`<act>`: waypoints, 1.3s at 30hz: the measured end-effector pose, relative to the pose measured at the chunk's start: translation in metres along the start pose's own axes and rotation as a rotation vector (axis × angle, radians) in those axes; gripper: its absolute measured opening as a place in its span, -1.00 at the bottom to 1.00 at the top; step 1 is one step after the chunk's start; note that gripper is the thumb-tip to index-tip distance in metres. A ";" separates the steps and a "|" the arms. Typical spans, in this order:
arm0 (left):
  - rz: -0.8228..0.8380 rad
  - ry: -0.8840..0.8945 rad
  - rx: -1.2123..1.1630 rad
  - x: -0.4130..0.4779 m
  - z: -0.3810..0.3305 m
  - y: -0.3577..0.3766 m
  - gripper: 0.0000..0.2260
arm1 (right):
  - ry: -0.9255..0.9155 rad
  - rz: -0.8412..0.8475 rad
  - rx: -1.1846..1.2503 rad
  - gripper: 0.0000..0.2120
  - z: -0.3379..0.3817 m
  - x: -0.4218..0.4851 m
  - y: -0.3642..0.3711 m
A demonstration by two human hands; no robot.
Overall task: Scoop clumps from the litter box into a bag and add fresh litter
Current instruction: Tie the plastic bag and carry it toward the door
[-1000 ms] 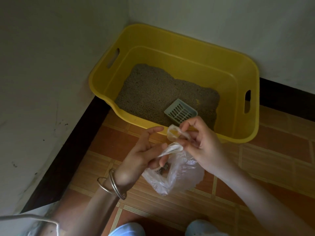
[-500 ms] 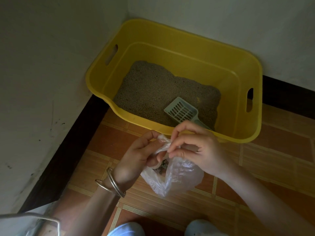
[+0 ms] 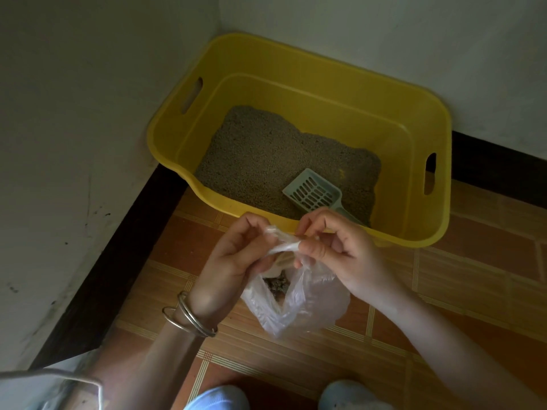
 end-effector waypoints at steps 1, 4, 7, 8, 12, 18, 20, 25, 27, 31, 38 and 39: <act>-0.003 0.095 0.095 -0.002 -0.001 -0.002 -0.82 | 0.047 -0.025 0.015 -0.87 0.001 0.000 0.000; -0.001 0.369 0.463 -0.006 -0.002 0.002 -0.81 | 0.154 -0.032 -0.049 -0.75 0.004 0.002 -0.004; -0.038 0.486 0.642 -0.009 -0.003 0.002 -0.84 | 0.174 0.057 -0.117 -0.62 0.005 0.004 -0.006; -0.043 0.511 0.677 -0.010 -0.004 0.002 -0.85 | 0.180 0.077 -0.128 -0.63 0.006 0.005 -0.005; -0.052 0.553 0.746 -0.012 -0.004 -0.003 -0.86 | 0.183 0.107 -0.141 -0.75 0.008 0.005 -0.007; -0.065 0.214 0.455 -0.015 -0.008 -0.008 -0.79 | -0.094 0.200 -0.599 -0.70 0.013 0.002 -0.003; -0.079 0.111 0.441 -0.013 -0.008 -0.010 -0.82 | -0.231 0.197 -0.742 -0.70 0.011 0.001 0.001; 0.031 -0.025 0.468 -0.008 -0.006 -0.008 -0.79 | -0.389 0.108 -0.869 -0.72 0.001 -0.007 0.006; 0.062 -0.064 0.450 -0.008 -0.006 -0.005 -0.78 | -0.415 0.066 -0.881 -0.75 -0.001 -0.009 0.007; 0.131 -0.134 0.355 -0.007 -0.007 -0.004 -0.74 | -0.441 -0.013 -0.877 -0.79 -0.001 -0.013 0.005; 0.146 -0.150 0.348 -0.009 -0.010 -0.002 -0.78 | -0.408 -0.072 -0.841 -0.82 -0.004 -0.014 0.005; 0.124 -0.133 0.349 -0.009 -0.011 -0.002 -0.76 | -0.403 -0.065 -0.836 -0.81 -0.004 -0.014 0.005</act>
Point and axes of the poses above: each hand's wrist, its own x-axis towards the middle knuckle, its own y-axis out of the palm, z = x × y, the point moved 1 cm from there along x, towards the middle knuckle, and after that the axes turned 12 degrees about -y, right-handed, at the moved point
